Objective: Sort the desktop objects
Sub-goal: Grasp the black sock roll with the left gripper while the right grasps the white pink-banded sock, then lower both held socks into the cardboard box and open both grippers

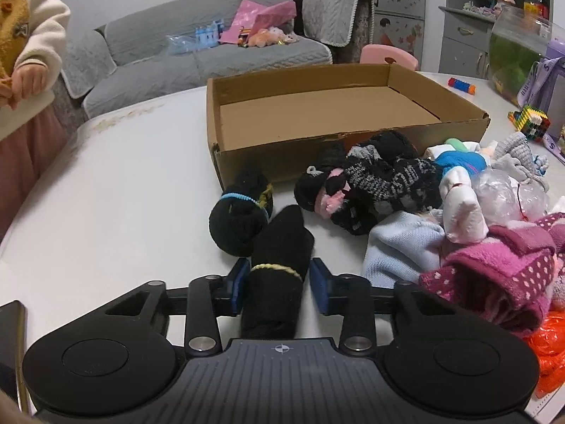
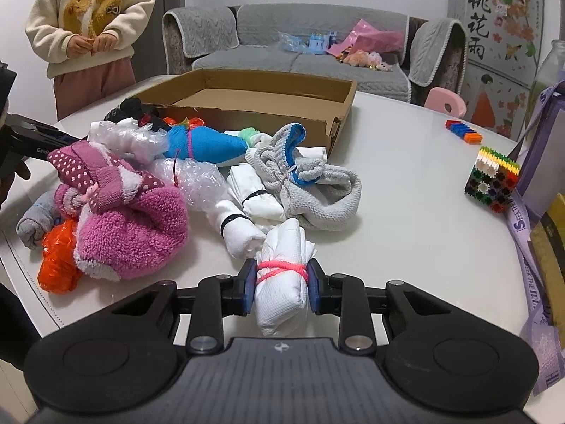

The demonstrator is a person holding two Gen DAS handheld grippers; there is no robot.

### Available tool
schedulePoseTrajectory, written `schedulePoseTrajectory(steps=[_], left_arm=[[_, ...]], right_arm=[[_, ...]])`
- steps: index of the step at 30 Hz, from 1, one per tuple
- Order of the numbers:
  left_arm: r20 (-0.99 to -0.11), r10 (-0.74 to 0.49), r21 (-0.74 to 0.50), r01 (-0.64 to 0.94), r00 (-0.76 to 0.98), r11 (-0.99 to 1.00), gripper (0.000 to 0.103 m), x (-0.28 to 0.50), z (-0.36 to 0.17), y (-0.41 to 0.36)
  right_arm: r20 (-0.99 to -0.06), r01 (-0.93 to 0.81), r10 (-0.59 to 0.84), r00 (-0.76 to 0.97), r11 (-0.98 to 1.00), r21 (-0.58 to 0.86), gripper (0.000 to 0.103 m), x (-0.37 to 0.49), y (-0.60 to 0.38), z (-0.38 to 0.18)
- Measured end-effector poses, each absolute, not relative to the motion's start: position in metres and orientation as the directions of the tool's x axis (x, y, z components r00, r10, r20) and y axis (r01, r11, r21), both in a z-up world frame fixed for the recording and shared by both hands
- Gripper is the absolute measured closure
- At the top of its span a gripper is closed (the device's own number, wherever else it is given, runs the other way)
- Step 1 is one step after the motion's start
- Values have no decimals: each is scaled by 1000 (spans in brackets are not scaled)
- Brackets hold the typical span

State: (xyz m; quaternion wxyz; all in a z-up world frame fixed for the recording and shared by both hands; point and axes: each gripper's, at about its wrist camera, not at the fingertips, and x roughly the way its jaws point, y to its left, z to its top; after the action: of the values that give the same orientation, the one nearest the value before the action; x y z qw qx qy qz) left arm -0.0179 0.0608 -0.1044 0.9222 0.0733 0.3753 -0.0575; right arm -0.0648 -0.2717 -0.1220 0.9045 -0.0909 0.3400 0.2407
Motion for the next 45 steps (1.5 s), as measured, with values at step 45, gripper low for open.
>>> schedulePoseTrajectory(steps=[45], left_arm=[[-618, -45, 81, 120, 785, 989, 43, 66, -37, 80]], right_arm=[[-460, -550, 533, 710, 828, 110, 77, 71, -219, -36]])
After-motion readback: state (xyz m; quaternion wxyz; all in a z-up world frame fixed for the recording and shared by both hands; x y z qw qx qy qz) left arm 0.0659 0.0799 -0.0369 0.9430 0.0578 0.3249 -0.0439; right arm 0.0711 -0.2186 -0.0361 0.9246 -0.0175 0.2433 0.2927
